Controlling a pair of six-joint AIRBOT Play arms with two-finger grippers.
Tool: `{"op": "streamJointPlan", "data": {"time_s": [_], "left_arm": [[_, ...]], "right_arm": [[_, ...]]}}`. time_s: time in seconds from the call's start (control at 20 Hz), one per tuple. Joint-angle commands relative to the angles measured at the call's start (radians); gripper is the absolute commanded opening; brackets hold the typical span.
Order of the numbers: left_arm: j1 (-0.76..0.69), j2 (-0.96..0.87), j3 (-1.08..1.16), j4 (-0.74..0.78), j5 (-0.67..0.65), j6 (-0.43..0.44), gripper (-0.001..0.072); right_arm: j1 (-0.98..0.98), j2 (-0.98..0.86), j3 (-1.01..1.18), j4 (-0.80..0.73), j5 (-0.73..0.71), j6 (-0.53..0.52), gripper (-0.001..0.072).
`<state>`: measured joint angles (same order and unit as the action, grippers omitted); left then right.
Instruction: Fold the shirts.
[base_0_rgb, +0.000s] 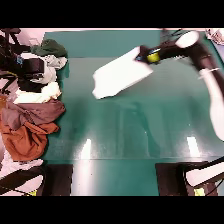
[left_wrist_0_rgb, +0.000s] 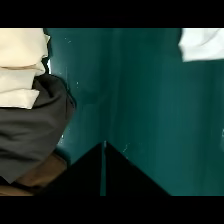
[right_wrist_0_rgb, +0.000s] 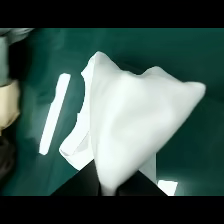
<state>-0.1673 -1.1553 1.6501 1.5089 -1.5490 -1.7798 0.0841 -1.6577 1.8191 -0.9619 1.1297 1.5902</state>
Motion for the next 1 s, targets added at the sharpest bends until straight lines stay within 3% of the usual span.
{"op": "streamJointPlan", "data": {"time_s": [0.0, 0.5, 0.7, 0.95], "left_arm": [[0.001, 0.000, 0.001, -0.043, -0.003, -0.029, 0.0057], [0.001, 0.000, 0.001, -0.138, 0.021, -0.108, 0.0057], [0.001, 0.000, 0.001, -0.187, 0.042, -0.109, 0.0057], [0.001, 0.000, 0.001, -0.219, 0.048, -0.109, 0.0057]], "right_arm": [[-0.278, 0.037, 0.095, -0.217, 0.197, 0.105, 0.0021], [-0.921, -0.031, 0.090, -0.237, 0.278, 0.126, 0.0021], [-1.063, -0.019, 0.090, -0.405, 0.308, 0.255, 0.0021], [-1.133, -0.015, 0.090, -0.507, 0.406, 0.323, 0.0021]]}}
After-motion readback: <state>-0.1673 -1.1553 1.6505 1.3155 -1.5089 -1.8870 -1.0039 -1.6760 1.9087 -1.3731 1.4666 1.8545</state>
